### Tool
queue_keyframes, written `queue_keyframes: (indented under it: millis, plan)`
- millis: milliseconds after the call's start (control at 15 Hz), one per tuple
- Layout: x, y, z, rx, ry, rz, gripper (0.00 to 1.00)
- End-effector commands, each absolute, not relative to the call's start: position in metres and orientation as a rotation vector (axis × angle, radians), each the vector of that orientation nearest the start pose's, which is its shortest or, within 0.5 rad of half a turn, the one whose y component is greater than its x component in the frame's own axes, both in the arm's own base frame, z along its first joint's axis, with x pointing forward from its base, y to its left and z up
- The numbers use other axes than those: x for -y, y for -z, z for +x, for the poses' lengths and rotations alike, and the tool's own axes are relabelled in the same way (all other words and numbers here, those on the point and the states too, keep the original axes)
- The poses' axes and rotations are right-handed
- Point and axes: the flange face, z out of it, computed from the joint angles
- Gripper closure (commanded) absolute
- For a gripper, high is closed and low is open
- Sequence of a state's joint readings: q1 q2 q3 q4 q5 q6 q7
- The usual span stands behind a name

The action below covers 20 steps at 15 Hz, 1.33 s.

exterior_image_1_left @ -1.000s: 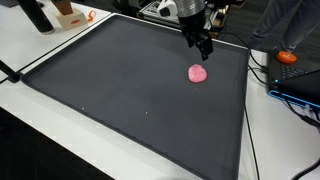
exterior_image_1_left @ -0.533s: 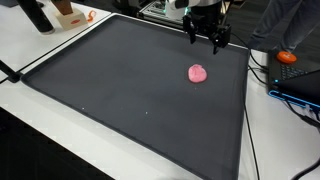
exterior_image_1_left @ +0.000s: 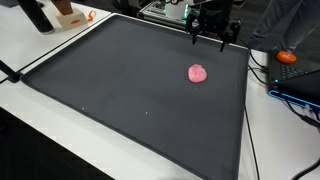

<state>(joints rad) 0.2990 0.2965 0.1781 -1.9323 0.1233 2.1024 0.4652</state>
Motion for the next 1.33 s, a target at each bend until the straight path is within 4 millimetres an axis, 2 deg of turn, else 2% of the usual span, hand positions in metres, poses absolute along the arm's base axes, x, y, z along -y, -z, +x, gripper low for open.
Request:
queue_keyframes:
  millis: [0,67,533,1000,1267]
  plan:
    - [-0.277,-0.328,0.532,-0.091,-0.276,-3.047,0.00]
    - [-0.277,-0.328,0.532,-0.089,-0.277,-3.047,0.00]
    - [-0.289,-0.289,0.509,0.282,-0.273,-3.002,0.00]
    - [-0.285,-0.243,0.497,0.357,-0.178,-3.040,0.00]
    - [-0.282,-0.225,0.496,0.392,-0.121,-3.063,0.00]
